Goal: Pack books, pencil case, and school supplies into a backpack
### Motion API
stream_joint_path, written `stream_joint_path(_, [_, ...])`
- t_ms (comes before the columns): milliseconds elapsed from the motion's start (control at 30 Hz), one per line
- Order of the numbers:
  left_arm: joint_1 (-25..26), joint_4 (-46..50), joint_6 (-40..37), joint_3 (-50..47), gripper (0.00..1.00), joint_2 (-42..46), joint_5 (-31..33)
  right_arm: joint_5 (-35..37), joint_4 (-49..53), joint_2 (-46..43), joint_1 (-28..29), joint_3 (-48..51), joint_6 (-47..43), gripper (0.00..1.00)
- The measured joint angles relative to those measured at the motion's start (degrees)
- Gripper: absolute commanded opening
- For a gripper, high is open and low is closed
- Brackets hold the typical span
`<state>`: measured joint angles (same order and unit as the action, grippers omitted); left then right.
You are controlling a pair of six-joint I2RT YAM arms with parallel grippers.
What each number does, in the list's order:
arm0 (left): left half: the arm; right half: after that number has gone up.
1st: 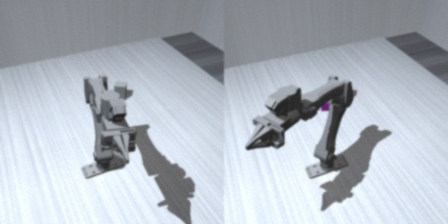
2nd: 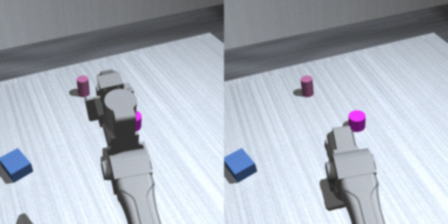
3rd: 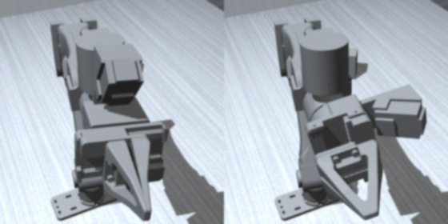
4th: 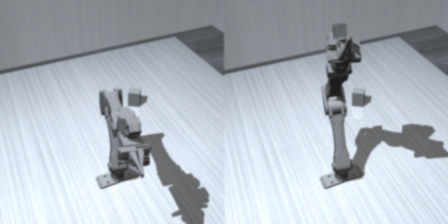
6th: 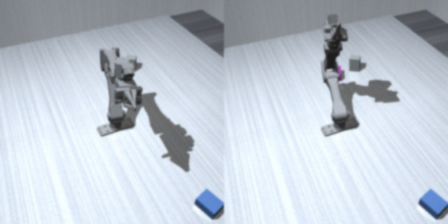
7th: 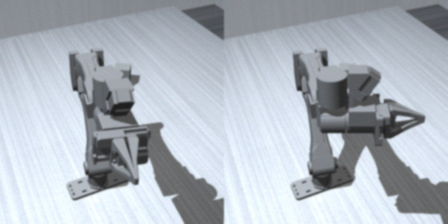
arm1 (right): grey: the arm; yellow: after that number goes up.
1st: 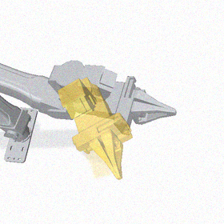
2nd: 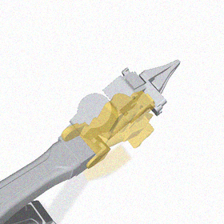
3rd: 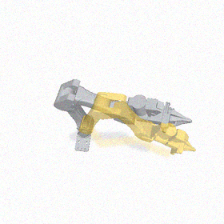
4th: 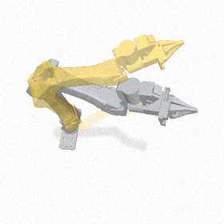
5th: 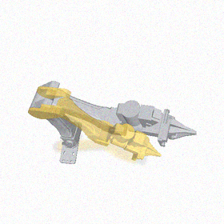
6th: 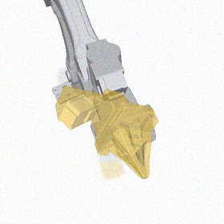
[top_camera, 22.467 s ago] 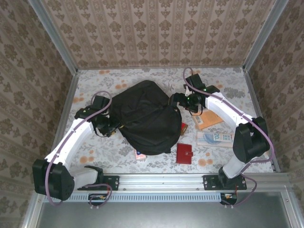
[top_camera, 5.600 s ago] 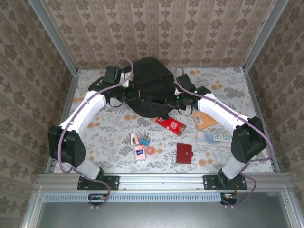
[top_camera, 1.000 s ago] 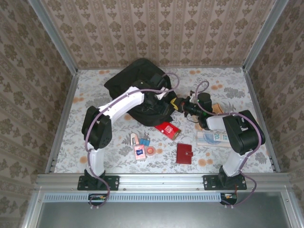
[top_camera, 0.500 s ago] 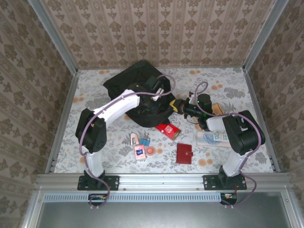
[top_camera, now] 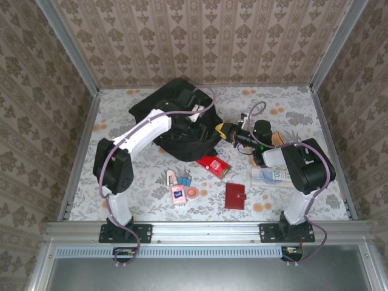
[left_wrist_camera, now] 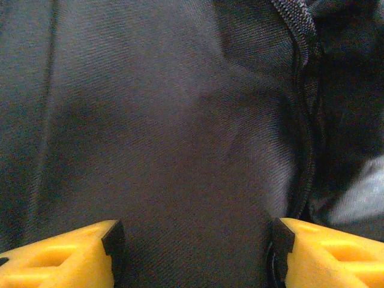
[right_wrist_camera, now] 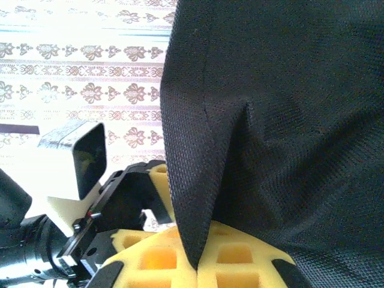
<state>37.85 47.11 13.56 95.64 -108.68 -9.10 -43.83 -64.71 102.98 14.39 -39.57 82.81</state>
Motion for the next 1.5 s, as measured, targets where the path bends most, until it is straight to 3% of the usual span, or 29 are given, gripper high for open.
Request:
stream_joint_path(200, [-2.34, -2.40, 8.52, 0.42, 0.62, -1.62, -5.66, -0.76, -2.10, 0.39, 0.02, 0.04, 0.35, 0.00])
stream_joint_path(300, [-4.87, -5.62, 12.55, -0.31, 0.65, -1.62, -9.22, -1.18, -2.29, 0.37, 0.02, 0.04, 0.15, 0.00])
stream_joint_path(400, [-4.94, -4.02, 11.87, 0.22, 0.71, -1.64, -9.31, -1.62, -0.09, 0.04, 0.02, 0.04, -1.70, 0.00])
stream_joint_path(667, [5.90, 3.85, 1.66, 2.12, 0.79, -2.80, 0.09, -3.63, 8.11, -1.79, 0.24, 0.04, -7.23, 0.00])
stream_joint_path(933, [7.45, 3.45, -1.86, -2.80, 0.74, -3.45, 9.11, -4.44, 12.04, -1.79, 0.44, 0.07, -9.01, 0.00])
stream_joint_path(1033, [7.06, 2.36, -1.86, -5.70, 0.66, -3.80, 11.13, -4.46, 12.50, -1.79, 0.02, 0.09, -9.20, 0.00])
stream_joint_path(1133, [6.69, 1.77, -2.10, -8.09, 0.40, -3.87, 12.11, -4.46, 12.66, -1.79, -0.11, 0.11, -9.40, 0.00])
stream_joint_path(1200, [6.64, 1.66, -1.79, -8.76, 0.15, -3.87, 12.15, -4.46, 12.70, -1.81, -0.17, 0.22, -9.62, 0.00])
stream_joint_path(1267, [6.64, 1.29, -1.79, -9.01, 0.03, -3.72, 12.33, -4.44, 12.70, -1.88, -0.26, 0.31, -9.86, 0.00])
stream_joint_path(1500, [5.66, 1.09, -1.60, -9.55, 0.00, 3.52, 12.96, -2.64, 15.78, -3.76, -0.74, 0.44, -12.92, 0.00])
